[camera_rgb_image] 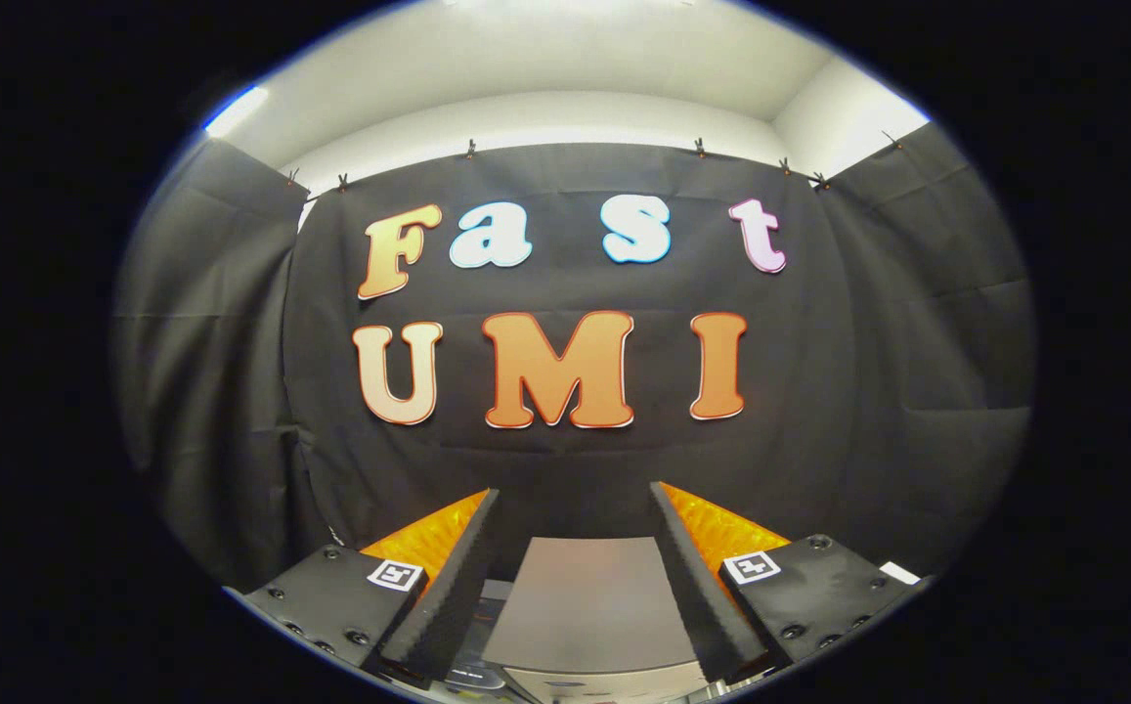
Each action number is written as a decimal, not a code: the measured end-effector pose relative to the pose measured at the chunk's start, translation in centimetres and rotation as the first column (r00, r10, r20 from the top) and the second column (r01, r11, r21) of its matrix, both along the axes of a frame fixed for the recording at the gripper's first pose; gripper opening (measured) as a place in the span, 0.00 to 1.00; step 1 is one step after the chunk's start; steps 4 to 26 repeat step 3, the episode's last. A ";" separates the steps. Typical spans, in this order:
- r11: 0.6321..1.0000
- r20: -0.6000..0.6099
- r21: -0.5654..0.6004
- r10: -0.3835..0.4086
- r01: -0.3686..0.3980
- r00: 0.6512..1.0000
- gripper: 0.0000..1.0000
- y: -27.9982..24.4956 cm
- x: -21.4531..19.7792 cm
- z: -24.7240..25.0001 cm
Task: Put the clothes into the washing machine and then close the washing machine lid.
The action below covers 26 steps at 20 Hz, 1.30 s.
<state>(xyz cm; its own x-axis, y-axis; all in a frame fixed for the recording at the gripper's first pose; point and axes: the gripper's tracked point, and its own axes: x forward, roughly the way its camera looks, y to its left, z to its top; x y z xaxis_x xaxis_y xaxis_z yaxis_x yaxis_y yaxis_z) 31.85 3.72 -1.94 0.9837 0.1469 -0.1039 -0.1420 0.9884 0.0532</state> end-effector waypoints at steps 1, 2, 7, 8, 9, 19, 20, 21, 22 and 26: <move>1.000 0.003 -0.002 -0.005 0.005 1.000 0.96 -1.2 -0.6 0.3; 1.000 0.011 0.002 -0.009 0.009 1.000 0.96 -2.3 -1.0 0.5; 1.000 0.011 0.006 -0.009 0.009 1.000 0.96 -3.2 -1.6 0.9; 1.000 0.011 0.006 -0.009 0.009 1.000 0.96 -3.2 -1.6 0.9; 1.000 0.011 0.006 -0.009 0.009 1.000 0.96 -3.2 -1.6 0.9; 1.000 0.011 0.006 -0.009 0.009 1.000 0.96 -3.2 -1.6 0.9; 1.000 0.011 0.006 -0.009 0.009 1.000 0.96 -3.2 -1.6 0.9; 1.000 0.011 0.006 -0.009 0.009 1.000 0.96 -3.2 -1.6 0.9; 1.000 0.011 0.006 -0.009 0.009 1.000 0.96 -3.2 -1.6 0.9; 1.000 0.011 0.006 -0.009 0.009 1.000 0.96 -3.2 -1.6 0.9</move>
